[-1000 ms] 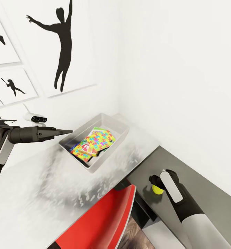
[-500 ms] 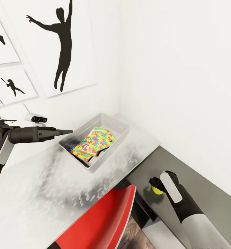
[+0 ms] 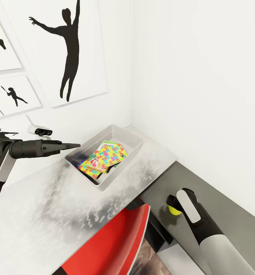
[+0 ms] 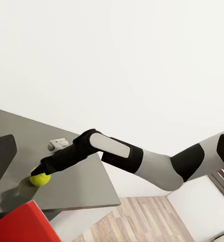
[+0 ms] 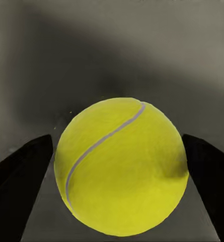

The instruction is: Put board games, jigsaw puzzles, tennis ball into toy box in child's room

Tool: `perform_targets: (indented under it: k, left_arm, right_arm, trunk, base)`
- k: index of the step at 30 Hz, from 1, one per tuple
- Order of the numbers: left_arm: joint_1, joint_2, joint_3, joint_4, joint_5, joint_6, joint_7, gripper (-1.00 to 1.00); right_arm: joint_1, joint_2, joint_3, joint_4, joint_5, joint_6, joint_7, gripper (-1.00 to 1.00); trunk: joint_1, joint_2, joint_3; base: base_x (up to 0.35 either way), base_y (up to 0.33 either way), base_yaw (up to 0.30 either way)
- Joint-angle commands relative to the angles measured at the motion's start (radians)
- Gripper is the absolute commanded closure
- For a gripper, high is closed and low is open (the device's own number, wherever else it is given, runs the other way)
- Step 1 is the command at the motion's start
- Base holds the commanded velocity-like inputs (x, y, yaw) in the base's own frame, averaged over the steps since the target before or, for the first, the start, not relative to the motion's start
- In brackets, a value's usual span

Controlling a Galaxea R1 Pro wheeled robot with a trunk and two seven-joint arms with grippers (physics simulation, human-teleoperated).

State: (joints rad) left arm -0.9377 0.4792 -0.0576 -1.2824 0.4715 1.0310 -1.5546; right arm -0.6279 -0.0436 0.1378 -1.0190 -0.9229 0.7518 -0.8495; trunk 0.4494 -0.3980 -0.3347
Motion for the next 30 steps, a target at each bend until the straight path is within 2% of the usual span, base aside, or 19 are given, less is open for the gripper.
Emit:
perform_targets:
  k: [1, 13, 30]
  left_arm:
    - [-0.001, 0.002, -0.002, 0.0, 0.001, 0.011, -0.004, -1.0]
    - [-0.001, 0.002, -0.003, 0.001, 0.001, 0.011, -0.004, -1.0]
    - [0.0, 0.003, -0.004, 0.001, 0.0, 0.009, -0.004, -1.0]
  right_arm:
    - [-0.001, -0.001, 0.004, -0.001, -0.008, -0.003, -0.01, 1.0]
    - [-0.001, -0.002, 0.005, -0.001, -0.008, -0.014, -0.009, 1.0]
    - [-0.001, -0.002, 0.005, -0.001, -0.008, -0.015, -0.008, 1.0]
  trunk:
    - [0.001, -0.002, -0.002]
    - [0.001, -0.002, -0.001]
    - [0.001, -0.002, 0.024]
  base:
    - [0.0, 0.0, 0.0]
    - [0.0, 0.0, -0.001]
    - [0.0, 0.0, -0.066]
